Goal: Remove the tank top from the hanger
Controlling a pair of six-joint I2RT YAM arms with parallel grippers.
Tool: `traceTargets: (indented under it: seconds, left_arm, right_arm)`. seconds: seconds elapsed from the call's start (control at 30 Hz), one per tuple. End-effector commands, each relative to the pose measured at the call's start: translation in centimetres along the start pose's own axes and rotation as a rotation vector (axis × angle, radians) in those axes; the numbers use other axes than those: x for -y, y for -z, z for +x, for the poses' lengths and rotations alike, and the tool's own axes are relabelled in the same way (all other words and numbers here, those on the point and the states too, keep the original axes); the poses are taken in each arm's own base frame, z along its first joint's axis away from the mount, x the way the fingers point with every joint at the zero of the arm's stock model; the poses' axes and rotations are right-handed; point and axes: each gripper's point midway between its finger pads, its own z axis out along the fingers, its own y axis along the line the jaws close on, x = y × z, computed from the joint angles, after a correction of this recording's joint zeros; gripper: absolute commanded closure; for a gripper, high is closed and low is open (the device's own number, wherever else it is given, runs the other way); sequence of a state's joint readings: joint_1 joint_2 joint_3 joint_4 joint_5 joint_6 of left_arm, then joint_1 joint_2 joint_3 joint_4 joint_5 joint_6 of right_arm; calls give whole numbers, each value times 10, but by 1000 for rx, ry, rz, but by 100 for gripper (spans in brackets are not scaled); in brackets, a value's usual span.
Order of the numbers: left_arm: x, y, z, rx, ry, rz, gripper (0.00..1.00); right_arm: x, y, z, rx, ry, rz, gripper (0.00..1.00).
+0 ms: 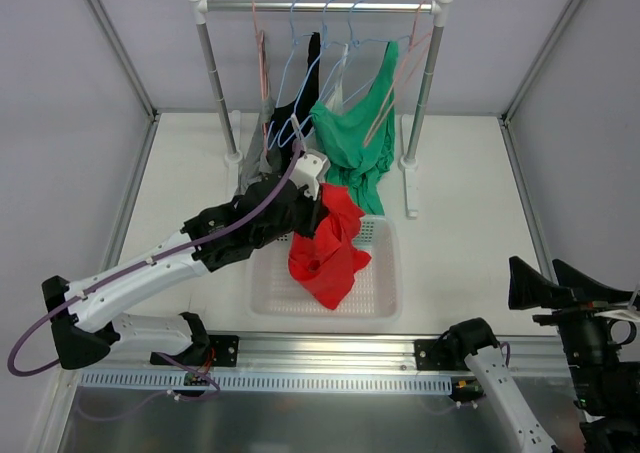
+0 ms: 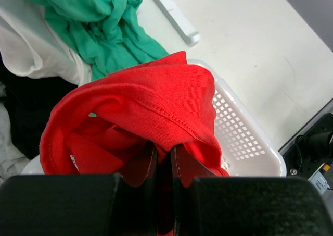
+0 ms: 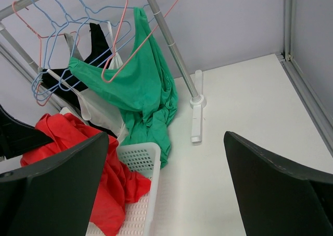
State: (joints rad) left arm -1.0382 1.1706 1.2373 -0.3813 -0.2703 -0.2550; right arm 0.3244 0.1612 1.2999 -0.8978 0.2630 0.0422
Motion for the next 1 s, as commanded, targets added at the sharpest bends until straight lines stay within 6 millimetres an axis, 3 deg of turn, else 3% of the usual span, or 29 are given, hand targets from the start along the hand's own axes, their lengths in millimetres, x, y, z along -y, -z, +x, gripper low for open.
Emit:
traceTargets:
  seconds: [0.0,0.17,0.3,0.5,0.53,0.6,0.67,0.73,0.97]
  left_arm:
    - [8,-7,0,35,83,32,100]
    - [20,-27,34,-55,115,77,100]
    - [41,-41,54,-115,123,150,100]
    - [33,-71,112,-250,158,71,100]
    - [29,-77,122,-270,157,42,93]
    - [17,-80,134,-282,158,-20,68]
    - [14,-79,132,-269,162,-37,42]
    - [15,-69,113,-220,168,-20,2]
    - [9,-7,17,38,178,14,1]
  right_arm:
    - [-15,-14,-7,13,-38,-48,0]
    - [-18,-20,1,-11,-33,-66,0]
    - [-21,-26,9,-35,-18,-77,1]
    - [-29,-47,28,-120,24,-104,0]
    - [-30,-51,33,-138,30,-108,0]
    - [-34,-60,42,-178,42,-119,1]
    - [-41,-69,51,-218,48,-147,1]
    - [-45,-76,56,-235,53,-161,0]
    - [-62,-103,75,-341,63,-216,1]
